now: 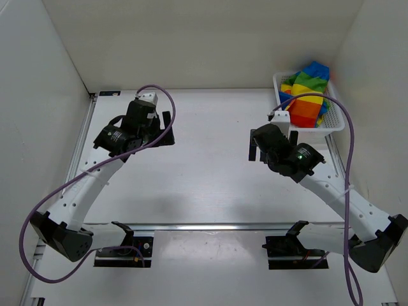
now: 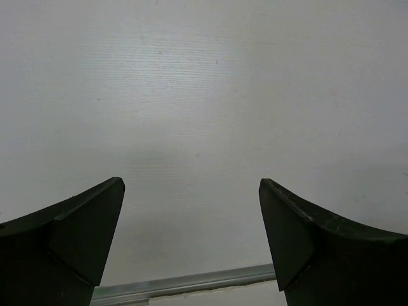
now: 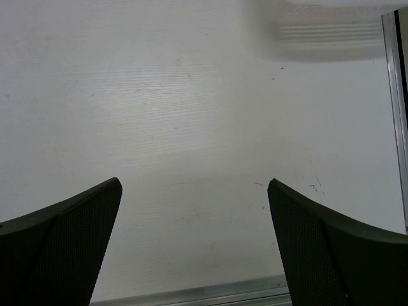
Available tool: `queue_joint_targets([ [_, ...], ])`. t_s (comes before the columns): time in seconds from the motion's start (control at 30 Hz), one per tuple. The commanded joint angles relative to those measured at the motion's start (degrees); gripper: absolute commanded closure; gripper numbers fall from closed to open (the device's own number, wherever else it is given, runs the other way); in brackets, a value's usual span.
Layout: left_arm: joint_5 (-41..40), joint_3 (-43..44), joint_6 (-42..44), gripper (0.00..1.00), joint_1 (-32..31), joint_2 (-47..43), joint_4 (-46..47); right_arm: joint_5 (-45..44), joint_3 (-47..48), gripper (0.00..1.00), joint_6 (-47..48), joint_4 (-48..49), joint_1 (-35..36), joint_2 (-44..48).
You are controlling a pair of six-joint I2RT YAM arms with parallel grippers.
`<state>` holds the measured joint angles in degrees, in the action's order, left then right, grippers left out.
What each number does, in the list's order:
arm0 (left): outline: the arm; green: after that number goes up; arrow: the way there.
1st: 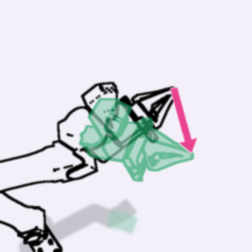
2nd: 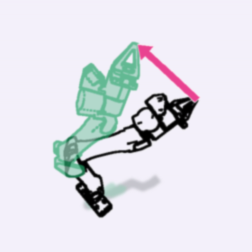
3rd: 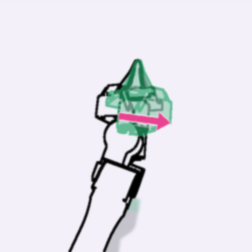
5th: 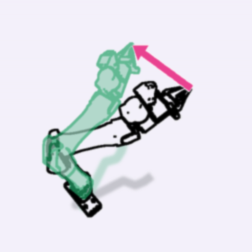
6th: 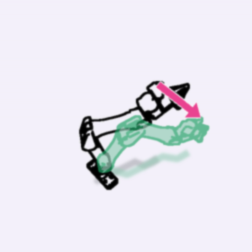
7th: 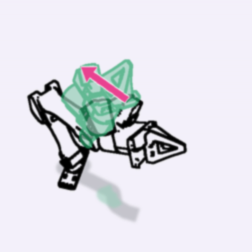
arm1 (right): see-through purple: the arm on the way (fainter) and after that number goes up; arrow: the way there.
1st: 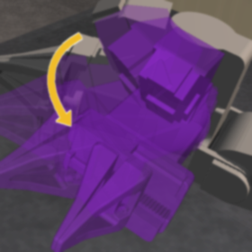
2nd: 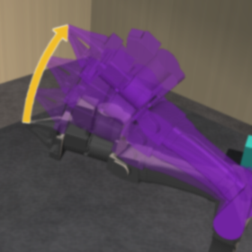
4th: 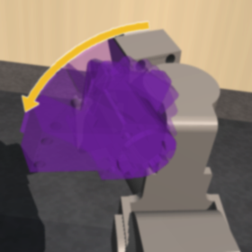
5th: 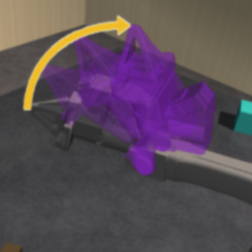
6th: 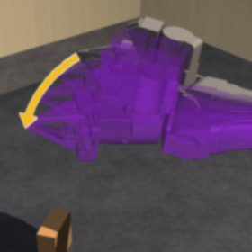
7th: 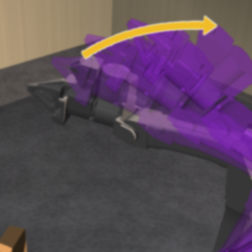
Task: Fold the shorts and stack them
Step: Grab the shorts from the pile
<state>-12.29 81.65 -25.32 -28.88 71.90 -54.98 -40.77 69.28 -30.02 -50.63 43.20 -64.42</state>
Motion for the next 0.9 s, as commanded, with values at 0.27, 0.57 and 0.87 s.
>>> queue_joint_targets([
  [0.27,1.76,-2.37,1.23,0.01,-3.98,-4.05,3.65,-1.93,-0.98,0.00,-1.62,-0.51,-0.39,1.49],
  [0.57,-7.39,-4.30,-0.07,0.01,-7.68,-5.63,4.18,13.83,11.47,0.07,9.62,7.36,-28.27,-6.67],
  [0.87,-5.11,-2.02,-0.61,0.01,-7.68,1.83,3.66,36.89,42.46,0.01,7.70,7.57,-48.91,-40.31],
])
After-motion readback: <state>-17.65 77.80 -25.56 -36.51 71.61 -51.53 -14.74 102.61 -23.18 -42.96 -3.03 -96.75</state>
